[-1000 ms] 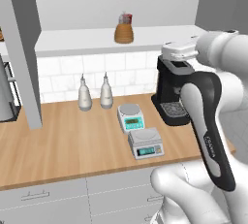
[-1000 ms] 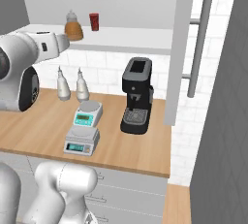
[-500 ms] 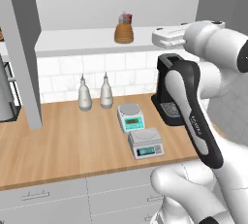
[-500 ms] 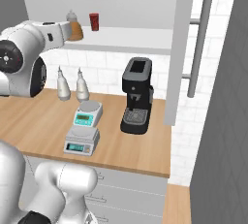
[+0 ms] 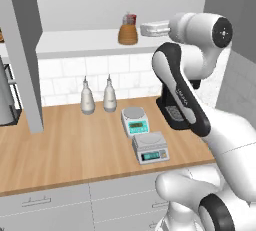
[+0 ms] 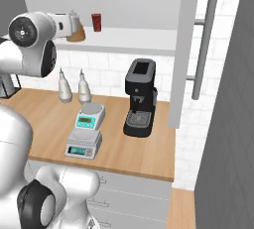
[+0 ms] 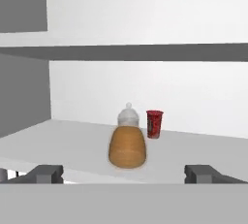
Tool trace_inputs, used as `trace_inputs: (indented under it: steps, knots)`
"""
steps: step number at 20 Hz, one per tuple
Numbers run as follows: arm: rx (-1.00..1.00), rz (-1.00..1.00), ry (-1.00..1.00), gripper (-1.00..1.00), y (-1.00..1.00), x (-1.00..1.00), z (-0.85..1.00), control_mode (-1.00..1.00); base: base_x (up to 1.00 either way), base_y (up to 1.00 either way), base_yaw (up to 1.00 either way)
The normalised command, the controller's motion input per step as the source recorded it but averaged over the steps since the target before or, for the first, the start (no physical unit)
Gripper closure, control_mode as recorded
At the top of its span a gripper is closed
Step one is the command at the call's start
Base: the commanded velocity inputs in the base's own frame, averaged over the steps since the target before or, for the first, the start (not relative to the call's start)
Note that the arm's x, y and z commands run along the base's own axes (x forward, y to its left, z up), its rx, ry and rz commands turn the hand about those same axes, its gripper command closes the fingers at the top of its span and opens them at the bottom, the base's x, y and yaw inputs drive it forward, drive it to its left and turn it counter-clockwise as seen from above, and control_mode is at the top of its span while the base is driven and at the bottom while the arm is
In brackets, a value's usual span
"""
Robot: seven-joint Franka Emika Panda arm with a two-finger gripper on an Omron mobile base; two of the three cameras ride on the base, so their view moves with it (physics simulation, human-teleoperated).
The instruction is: Pick the honey bottle and place it on the digital scale for weighing, and close the cabinet.
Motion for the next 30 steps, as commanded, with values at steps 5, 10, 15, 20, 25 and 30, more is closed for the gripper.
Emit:
trace_inputs:
  steps: [5,10,15,20,25,30]
  knots:
    - [0.0,0.0,0.12,-1.0,0.0,0.7,0.01,-1.0,0.0,0.0,0.0]
    - [0.0,0.0,0.04,-1.0,0.08,0.74,0.0,-1.0,0.0,0.0,0.0]
    - [0.0,0.0,0.0,-1.0,0.33,0.78,0.0,-1.0,0.0,0.0,0.0]
    - [0.0,0.0,0.01,-1.0,0.26,0.78,-0.13,-1.0,0.0,0.0,0.0]
    - [0.0,0.0,0.02,-1.0,0.02,0.61,-0.11,-1.0,0.0,0.0,0.0]
    - [0.0,0.0,0.0,-1.0,0.08,0.47,-0.26,-1.0,0.0,0.0,0.0]
